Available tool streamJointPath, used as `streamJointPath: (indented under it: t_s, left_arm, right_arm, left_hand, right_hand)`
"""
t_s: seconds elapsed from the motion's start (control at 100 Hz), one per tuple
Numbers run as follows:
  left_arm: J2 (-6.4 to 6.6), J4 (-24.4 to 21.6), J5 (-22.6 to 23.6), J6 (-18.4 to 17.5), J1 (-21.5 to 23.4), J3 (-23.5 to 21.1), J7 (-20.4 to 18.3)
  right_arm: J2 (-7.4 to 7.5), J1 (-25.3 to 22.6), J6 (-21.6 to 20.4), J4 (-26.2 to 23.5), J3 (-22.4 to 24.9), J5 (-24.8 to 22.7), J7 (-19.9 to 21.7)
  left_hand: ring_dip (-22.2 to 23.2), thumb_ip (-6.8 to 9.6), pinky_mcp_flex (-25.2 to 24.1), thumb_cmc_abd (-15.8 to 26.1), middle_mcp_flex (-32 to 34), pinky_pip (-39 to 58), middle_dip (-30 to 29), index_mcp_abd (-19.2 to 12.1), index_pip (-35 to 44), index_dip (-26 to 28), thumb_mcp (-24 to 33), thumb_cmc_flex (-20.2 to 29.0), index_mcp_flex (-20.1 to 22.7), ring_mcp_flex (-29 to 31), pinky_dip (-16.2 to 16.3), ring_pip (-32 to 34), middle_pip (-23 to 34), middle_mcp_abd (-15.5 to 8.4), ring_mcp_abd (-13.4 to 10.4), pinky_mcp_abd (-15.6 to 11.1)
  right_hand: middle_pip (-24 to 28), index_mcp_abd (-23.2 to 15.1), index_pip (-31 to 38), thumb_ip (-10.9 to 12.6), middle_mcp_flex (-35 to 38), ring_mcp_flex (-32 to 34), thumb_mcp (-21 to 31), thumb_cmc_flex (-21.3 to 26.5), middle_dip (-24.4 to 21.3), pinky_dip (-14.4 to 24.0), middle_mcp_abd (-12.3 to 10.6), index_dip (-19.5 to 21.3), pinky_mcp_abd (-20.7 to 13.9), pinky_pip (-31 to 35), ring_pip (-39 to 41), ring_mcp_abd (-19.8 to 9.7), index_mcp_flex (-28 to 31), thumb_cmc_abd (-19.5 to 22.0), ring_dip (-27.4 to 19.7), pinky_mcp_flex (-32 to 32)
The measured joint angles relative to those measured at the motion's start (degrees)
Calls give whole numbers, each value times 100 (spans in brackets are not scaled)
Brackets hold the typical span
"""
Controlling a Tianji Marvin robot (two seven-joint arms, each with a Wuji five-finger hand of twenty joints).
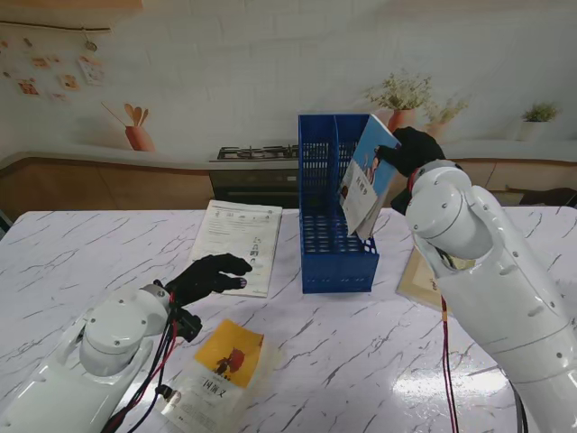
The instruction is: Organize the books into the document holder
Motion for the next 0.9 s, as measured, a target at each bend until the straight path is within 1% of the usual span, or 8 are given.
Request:
streamJointPath:
  t_s: [0.19,0.42,0.64,0.9]
  left_arm:
    - [12,0,1,36,18,-2,-39]
    - [16,-18,1,73,52,-6,-40]
    - [19,-31,24,86,66,-6,-39]
    - [19,-42,31,99,78,-4,-29]
  right_arm:
    - [-29,175,-12,337,-185,-59,-37]
    - [-37,306,-11,610,-371,-57,-34]
    - [-67,331,-35,810,-501,-37,-64]
    - [-104,352,-81,1119,-668,106,-112]
  left_hand:
    - [0,0,0,0,0,0,0,0,1,11,0,0,0,0,0,0,0,0,0,0]
    - [0,0,0,1,0,0,0,0,5,62,0,0,0,0,0,0,0,0,0,0]
    - [0,0,0,1,0,0,0,0,10,62,0,0,0,0,0,0,0,0,0,0]
    - [0,0,0,1,0,0,0,0,46,63,0,1,0,0,0,0,0,0,0,0]
  right_hand:
    - [0,0,41,0,0,0,0,0,0,2,0,-68,0,0,1,0,-7,0,0,1]
    - [0,-1,59,0,0,1,0,0,-5,3,-1,-132,-1,0,2,0,-12,0,0,1]
    - [0,-1,67,0,0,1,0,0,-9,5,-1,-190,-1,0,2,0,-14,0,0,1]
    - [0,-1,143,0,0,1,0,0,-21,5,-3,-281,-2,0,3,0,-62,0,0,2]
